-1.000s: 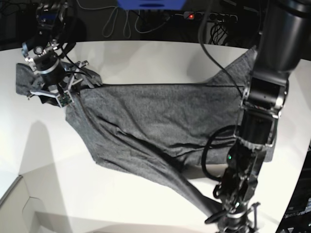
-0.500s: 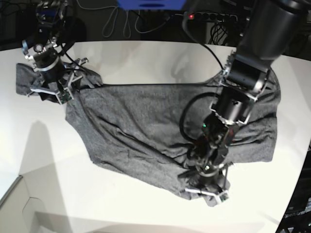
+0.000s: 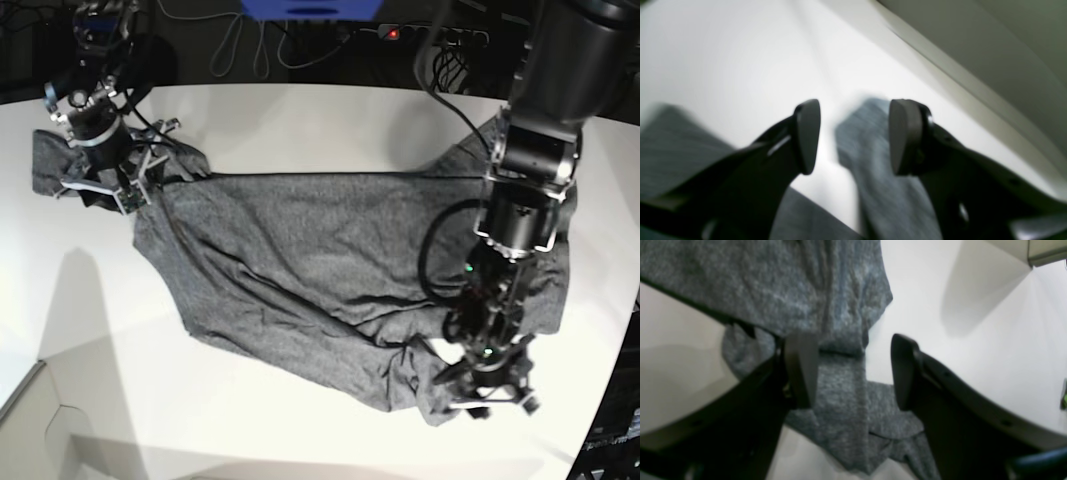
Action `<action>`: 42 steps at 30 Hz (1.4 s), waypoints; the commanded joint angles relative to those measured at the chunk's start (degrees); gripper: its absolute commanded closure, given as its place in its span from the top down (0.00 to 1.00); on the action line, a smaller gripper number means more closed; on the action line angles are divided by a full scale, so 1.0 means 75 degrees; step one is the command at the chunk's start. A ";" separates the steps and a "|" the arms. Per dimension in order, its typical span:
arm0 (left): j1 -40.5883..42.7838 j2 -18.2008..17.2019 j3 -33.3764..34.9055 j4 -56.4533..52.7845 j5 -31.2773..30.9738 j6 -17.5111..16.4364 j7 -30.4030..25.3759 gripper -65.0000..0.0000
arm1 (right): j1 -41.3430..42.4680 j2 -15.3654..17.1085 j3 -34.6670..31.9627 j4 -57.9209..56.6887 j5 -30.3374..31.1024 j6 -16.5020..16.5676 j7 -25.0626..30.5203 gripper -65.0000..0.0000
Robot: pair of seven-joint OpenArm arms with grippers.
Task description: Layout the t-shirt on the table in an organized manner, then fold the t-shirt properly
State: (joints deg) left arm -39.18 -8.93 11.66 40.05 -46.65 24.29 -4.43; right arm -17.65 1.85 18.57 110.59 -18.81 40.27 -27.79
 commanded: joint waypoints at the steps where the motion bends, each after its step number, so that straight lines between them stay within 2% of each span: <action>1: -0.0233 0.0130 -0.0072 0.0116 0.0061 -0.0104 -0.0037 0.49 | 0.0038 0.0029 0.0003 0.0136 0.0075 -0.0036 0.0171 0.53; 5: -0.0233 0.0200 -0.0084 0.0034 0.0061 -0.0115 -0.0037 0.49 | 0.0038 0.0017 -0.0008 0.0136 0.0075 -0.0036 0.0171 0.53; 10: -0.0315 0.0868 -0.0084 -0.1232 0.0061 -0.0127 -0.0072 0.50 | 0.0062 -0.0088 -0.0020 0.0136 0.0075 -0.0036 0.0171 0.53; 15: -0.0502 0.1267 -0.0084 -0.2052 0.0061 -0.0139 -0.0084 0.50 | 0.0050 -0.0076 -0.0020 0.0136 0.0075 -0.0036 0.0171 0.53; 22: -0.0573 0.1360 0.0327 -0.2099 0.0401 -0.0139 -0.0072 0.50 | 0.0050 -0.0100 -0.0020 0.0148 0.0075 -0.0036 0.0171 0.53; 25: -0.0326 0.1149 0.0151 -0.1584 0.0412 -0.0139 -0.0060 0.49 | 0.0167 -0.0100 -0.0020 0.0136 0.0075 -0.0036 0.0171 0.54; 30: 0.0623 0.0645 0.0069 0.1206 0.0412 -0.0057 0.0033 0.49 | 0.0976 -0.0194 -0.0125 -0.0040 0.0075 -0.0036 0.0171 0.54; 35: 0.2135 0.0118 -0.0002 0.3773 0.0412 -0.0057 0.1100 0.49 | 0.1632 -0.0252 -0.0489 -0.0544 0.0075 -0.0036 0.0171 0.53; 38: 0.3073 -0.0222 -0.0002 0.4476 0.0424 -0.0057 0.1252 0.49 | 0.2007 -0.0252 -0.0618 -0.1224 0.0075 -0.0036 0.0195 0.53; 40: 0.3682 -0.0515 -0.0224 0.4781 0.0424 -0.0057 0.1252 0.49 | 0.2172 -0.0252 -0.0618 -0.1704 0.0075 -0.0036 0.0207 0.50; 42: 0.4210 -0.0714 -0.0635 0.4945 0.0424 -0.0057 0.1252 0.49 | 0.2394 -0.0217 -0.0606 -0.2244 0.0075 -0.0036 0.0218 0.41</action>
State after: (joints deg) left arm -6.15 -13.91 7.16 75.88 -43.92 24.18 6.44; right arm -0.58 -0.14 13.87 92.84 -18.72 40.25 -27.16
